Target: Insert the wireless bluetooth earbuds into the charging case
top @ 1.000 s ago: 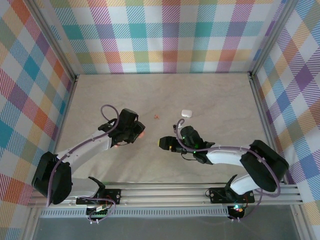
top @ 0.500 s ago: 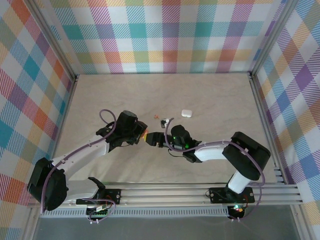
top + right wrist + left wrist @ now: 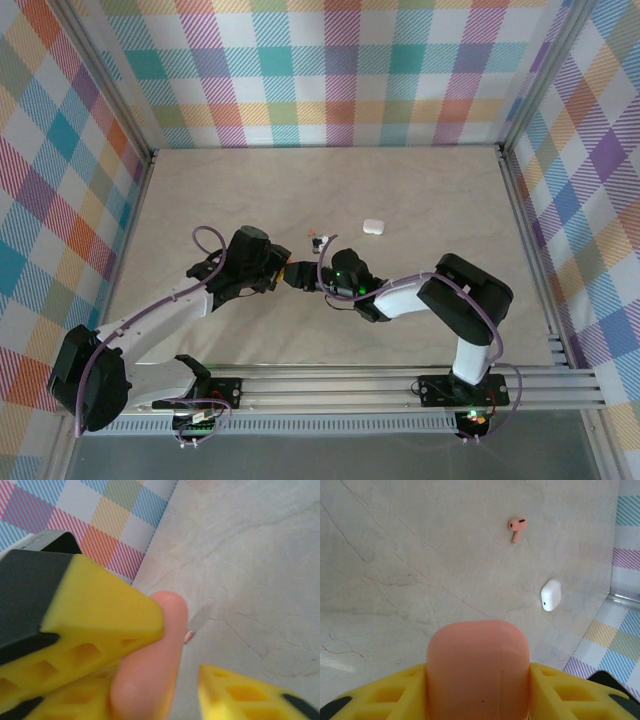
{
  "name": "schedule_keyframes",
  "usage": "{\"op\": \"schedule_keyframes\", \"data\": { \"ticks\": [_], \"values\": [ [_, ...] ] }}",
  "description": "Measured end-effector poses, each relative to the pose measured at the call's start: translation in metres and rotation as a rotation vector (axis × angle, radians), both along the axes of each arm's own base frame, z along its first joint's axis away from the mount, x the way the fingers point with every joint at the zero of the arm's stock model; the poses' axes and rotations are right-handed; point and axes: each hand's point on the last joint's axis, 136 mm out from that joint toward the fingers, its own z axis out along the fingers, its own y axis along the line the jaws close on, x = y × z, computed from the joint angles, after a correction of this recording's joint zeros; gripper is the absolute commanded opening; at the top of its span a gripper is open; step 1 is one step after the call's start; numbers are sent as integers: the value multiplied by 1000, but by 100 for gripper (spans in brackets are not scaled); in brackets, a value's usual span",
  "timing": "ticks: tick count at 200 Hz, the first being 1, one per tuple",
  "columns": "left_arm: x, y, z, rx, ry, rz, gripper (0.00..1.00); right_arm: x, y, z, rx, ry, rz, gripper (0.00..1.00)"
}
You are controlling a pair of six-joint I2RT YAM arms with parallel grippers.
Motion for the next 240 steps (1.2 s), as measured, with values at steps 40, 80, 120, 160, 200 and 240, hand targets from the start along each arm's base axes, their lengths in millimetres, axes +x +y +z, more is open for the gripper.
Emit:
{"op": "schedule_keyframes", "data": {
  "ticks": [40, 80, 120, 160, 200, 240],
  "values": [
    [1, 1, 5, 0, -23, -3, 56, 0, 1, 5, 15, -14, 2, 10],
    [-8, 2, 34, 86, -117, -162, 71, 8, -13, 10, 3, -34, -4, 5],
    [-3, 1, 109, 242, -380, -395, 76, 12, -49, 49, -38, -114, 91, 5],
    [-24, -10, 172, 346, -752, -688, 79, -16, -82, 120, -62, -310, 214, 4],
    [-54, -33, 198, 283, -1032, -930, 75, -39, -101, 164, -26, -405, 306, 2],
    [-62, -60, 195, 67, -1105, -1038, 62, -54, -100, 161, -9, -367, 388, 2]
  ]
}}
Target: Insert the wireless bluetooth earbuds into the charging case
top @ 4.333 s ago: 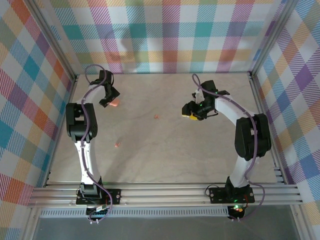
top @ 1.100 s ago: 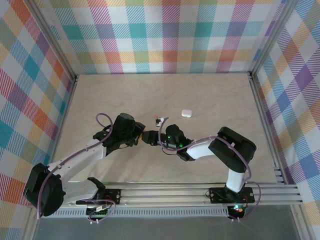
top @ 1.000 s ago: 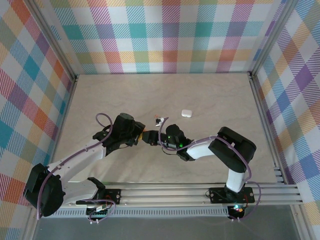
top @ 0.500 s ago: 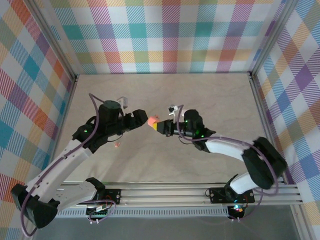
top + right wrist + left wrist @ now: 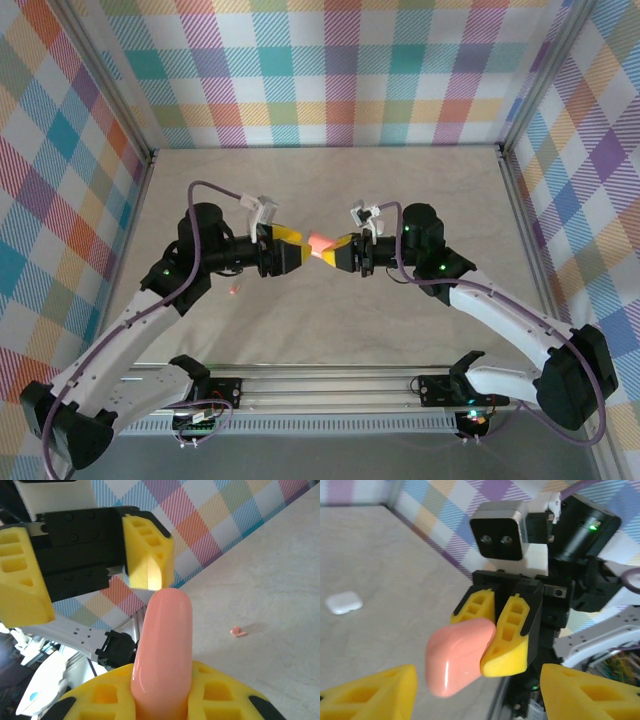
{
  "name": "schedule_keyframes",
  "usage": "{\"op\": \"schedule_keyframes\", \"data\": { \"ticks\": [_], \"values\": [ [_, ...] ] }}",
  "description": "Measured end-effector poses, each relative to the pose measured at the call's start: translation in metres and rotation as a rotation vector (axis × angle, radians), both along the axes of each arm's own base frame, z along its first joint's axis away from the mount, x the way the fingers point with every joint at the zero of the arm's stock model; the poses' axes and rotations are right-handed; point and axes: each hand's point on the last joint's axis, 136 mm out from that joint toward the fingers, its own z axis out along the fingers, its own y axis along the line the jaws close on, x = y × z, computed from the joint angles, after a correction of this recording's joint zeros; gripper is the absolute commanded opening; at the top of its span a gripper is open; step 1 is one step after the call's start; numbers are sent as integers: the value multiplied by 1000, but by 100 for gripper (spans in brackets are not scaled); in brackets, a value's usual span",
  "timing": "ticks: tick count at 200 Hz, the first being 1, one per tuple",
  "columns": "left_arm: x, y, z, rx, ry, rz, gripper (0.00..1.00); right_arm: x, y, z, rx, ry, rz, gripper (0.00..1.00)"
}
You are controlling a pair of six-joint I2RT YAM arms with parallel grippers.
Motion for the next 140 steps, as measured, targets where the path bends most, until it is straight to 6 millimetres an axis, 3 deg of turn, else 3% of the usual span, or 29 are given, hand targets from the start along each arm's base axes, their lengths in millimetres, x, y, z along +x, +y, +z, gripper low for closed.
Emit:
{"op": "schedule_keyframes", "data": {
  "ticks": [23, 74, 140],
  "values": [
    [0, -8, -3, -37, 35, -52, 56, -4, 0, 1, 7, 25, 22, 1],
    [4, -12, 2, -85, 54, -83, 54, -2, -2, 6, 25, 46, 14, 0],
    [10, -17, -16, -86, 103, -87, 59, -4, -1, 11, 46, 73, 29, 0]
  ]
}}
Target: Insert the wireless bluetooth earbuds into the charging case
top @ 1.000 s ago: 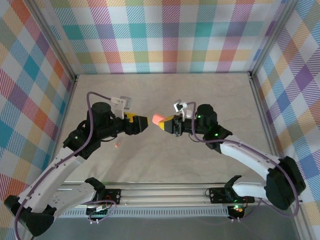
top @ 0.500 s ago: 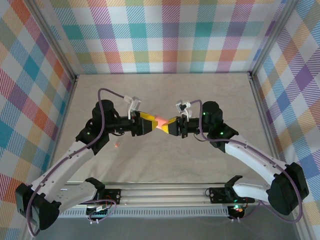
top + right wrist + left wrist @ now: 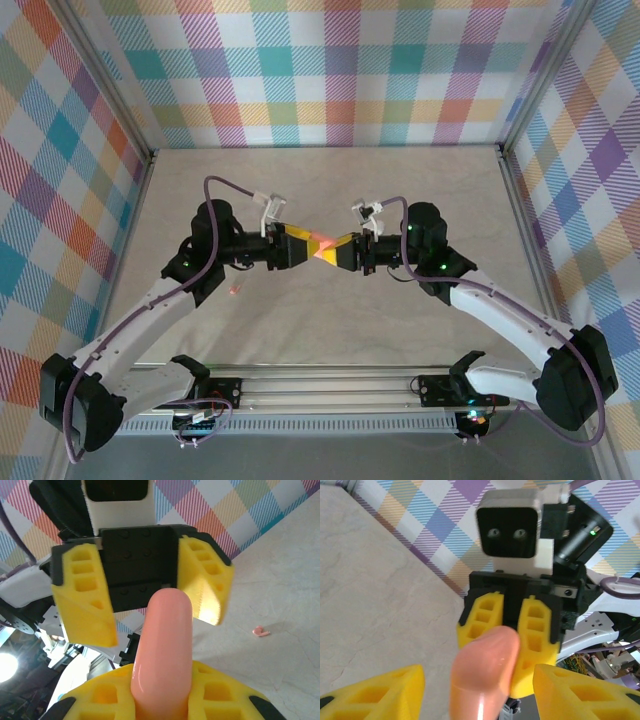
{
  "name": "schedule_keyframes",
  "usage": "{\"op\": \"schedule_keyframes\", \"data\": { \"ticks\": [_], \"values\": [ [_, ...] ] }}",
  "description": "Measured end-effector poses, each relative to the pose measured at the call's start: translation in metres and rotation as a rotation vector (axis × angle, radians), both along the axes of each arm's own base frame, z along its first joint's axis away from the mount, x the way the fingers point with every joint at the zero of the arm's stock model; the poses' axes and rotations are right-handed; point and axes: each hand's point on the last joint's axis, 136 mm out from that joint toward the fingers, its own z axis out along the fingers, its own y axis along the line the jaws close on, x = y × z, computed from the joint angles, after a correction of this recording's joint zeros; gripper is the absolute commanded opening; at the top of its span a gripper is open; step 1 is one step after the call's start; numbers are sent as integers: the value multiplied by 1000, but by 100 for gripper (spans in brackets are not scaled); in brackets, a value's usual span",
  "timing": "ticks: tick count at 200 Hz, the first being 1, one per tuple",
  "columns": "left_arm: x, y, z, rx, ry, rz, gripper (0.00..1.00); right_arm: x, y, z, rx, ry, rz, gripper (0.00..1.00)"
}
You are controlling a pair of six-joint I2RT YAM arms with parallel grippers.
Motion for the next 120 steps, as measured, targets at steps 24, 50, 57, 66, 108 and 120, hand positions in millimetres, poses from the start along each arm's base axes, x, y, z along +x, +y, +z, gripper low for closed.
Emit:
{"op": "schedule_keyframes", "data": {
  "ticks": [24, 50, 57, 66, 108, 120],
  "values": [
    [1, -1, -6, 7, 21, 1, 58, -2, 1, 0, 2, 2, 7, 0],
    [-1, -1, -7, -1, 23, -12, 53, -2, 1, 1, 5, 1, 8, 0],
    [-2, -1, -7, -3, 22, -18, 52, -2, 1, 2, 6, 1, 8, 0],
    [-3, -2, -7, -5, 23, -27, 50, -2, 1, 2, 6, 1, 8, 0],
    [-9, -3, -7, -16, 26, -58, 32, 1, 3, 1, 12, 12, 8, 0],
    [-9, -2, -7, -18, 27, -59, 28, 1, 4, 1, 17, 15, 17, 0]
  ]
}}
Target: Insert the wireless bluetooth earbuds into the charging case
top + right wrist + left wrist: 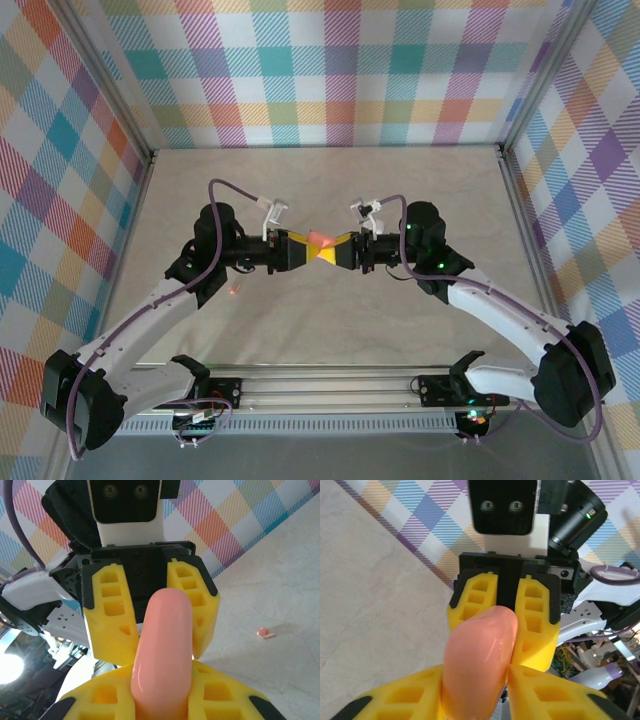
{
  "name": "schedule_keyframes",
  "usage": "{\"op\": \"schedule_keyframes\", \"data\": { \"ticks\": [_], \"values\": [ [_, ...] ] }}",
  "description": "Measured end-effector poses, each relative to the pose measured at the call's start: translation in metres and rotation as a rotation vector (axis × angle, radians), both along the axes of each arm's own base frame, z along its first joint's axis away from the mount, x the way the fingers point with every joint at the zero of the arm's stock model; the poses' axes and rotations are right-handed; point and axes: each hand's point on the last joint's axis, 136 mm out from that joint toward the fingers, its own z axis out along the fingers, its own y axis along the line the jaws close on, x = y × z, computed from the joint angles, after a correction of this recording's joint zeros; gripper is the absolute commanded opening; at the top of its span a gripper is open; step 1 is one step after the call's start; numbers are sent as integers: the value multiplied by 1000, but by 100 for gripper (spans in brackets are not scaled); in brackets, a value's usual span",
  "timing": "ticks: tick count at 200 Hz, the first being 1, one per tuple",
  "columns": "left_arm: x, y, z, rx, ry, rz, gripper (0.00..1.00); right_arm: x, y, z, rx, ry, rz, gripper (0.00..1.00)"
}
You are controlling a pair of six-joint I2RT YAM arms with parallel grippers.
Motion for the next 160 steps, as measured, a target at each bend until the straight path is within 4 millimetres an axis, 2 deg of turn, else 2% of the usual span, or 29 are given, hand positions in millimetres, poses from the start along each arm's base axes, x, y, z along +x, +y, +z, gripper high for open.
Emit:
{"op": "schedule_keyframes", "data": {
  "ticks": [15, 35, 52, 70, 86, 107, 127, 160],
  "values": [
    [0, 1, 1, -3, 1, -2, 24, -1, 1, 1, 7, 2, 12, 0],
    [-1, 1, 2, -9, 4, -14, 10, -2, 0, 3, 14, 2, 24, 0],
    [-2, 1, 3, -11, -3, -21, 0, -2, 0, 3, 14, 3, 27, 21],
    [-2, 2, 0, 0, -4, -19, 0, -1, 0, -1, -3, 15, 15, 32],
    [-2, 4, -7, 29, -19, -6, 0, 4, -2, -10, -34, 39, -16, 48],
    [-5, 11, -12, 74, -55, 26, 0, 11, -10, -17, -68, 72, -62, 57],
    [-7, 19, -9, 100, -121, 72, 0, 13, -23, -15, -90, 66, -110, 63],
    [-8, 31, -4, 121, -239, 143, 0, 10, -32, 2, -117, -15, -128, 64]
  ]
}}
